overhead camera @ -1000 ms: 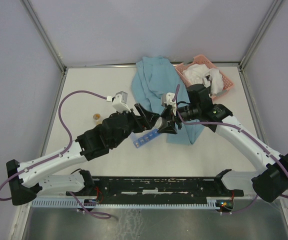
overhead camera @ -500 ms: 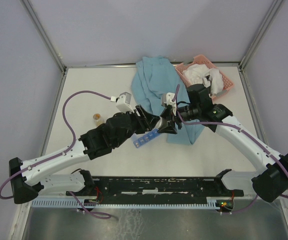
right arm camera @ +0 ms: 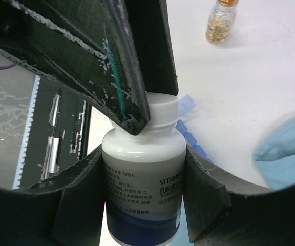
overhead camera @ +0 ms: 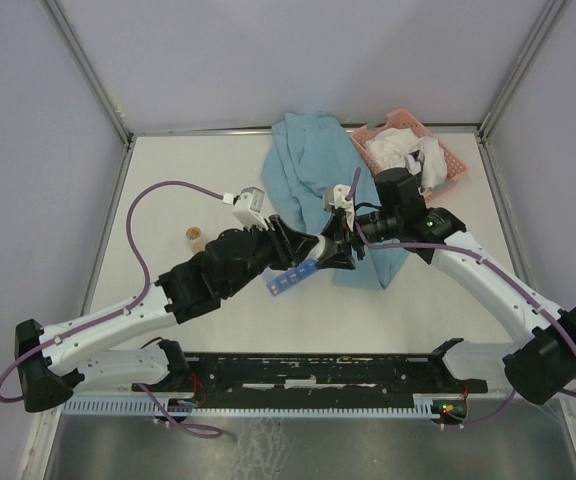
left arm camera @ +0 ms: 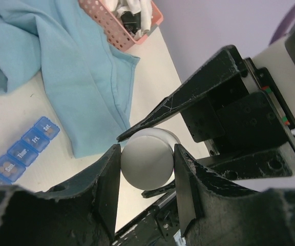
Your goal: Sort the pills into containers
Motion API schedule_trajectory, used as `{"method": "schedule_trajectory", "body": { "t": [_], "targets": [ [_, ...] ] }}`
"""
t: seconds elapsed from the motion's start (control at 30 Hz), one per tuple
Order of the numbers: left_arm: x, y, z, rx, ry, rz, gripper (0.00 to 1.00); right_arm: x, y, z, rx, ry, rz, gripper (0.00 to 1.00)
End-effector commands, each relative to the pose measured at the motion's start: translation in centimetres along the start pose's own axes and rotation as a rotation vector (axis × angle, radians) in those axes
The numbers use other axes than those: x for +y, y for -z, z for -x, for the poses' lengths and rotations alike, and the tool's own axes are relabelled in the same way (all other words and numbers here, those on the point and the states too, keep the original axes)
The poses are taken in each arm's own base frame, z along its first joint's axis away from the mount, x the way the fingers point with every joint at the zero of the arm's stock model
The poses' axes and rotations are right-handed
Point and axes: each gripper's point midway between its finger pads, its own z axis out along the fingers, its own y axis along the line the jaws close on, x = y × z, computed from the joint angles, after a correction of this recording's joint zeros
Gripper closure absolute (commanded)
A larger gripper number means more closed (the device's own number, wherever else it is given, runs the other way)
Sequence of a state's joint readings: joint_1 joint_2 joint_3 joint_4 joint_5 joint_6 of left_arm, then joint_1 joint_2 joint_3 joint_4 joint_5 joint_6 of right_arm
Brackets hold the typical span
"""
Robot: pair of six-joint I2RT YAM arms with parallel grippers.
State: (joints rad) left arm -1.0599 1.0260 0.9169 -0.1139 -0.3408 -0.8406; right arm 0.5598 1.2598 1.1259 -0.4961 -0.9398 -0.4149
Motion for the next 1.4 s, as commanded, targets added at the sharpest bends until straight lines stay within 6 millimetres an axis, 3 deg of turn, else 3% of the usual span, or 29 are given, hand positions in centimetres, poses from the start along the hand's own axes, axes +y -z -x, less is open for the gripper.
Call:
{"method": "schedule_trajectory", "body": {
  "t": [0.0,0.17,0.3,0.47,0.6,0.77,0.87,1.0,1.13,1.37],
  "targets": [
    [-2.3,0.8,-0.6,0.024,-0.151,-0.216,0.72,0.7,0.1,3.8,-0.104,0.030,0.063,0.91],
    [-2.9,1.6,-1.3,0.096,-0.276,-0.472,0.73,1.6,-0.1,4.6,-0.160,-0.040,0.140,0.91],
    [-3.4,3.3,-3.1,0.199,-0.455,-0.757,0.70,1.9,-0.2,5.1,-0.186,-0.072,0.175,0.91],
    [-2.8,2.9,-4.1,0.251,-0.711,-0.829,0.72,1.9,-0.4,5.0,-0.186,-0.092,0.186,0.91],
    [-2.3,2.3,-2.7,0.156,-0.813,-0.786,0.69,1.8,-0.5,4.9,-0.184,-0.092,0.182,0.91],
    [-3.1,2.3,0.6,-0.004,-0.672,-0.695,0.22,1.7,-0.3,4.7,-0.169,-0.067,0.158,0.91],
    [-2.2,2.2,2.2,-0.073,-0.556,-0.583,0.02,1.6,-0.1,4.6,-0.159,-0.041,0.139,0.91],
    [-1.0,2.9,3.9,-0.152,-0.423,-0.476,0.01,1.5,0.1,4.5,-0.151,-0.016,0.117,0.91],
    [-1.7,4.7,4.9,-0.192,-0.280,-0.494,0.01,1.3,0.1,4.2,-0.141,-0.003,0.102,0.91],
    [-1.6,5.9,7.0,-0.251,0.002,-0.449,0.01,0.8,0.2,3.8,-0.120,0.022,0.072,0.91]
  ]
}}
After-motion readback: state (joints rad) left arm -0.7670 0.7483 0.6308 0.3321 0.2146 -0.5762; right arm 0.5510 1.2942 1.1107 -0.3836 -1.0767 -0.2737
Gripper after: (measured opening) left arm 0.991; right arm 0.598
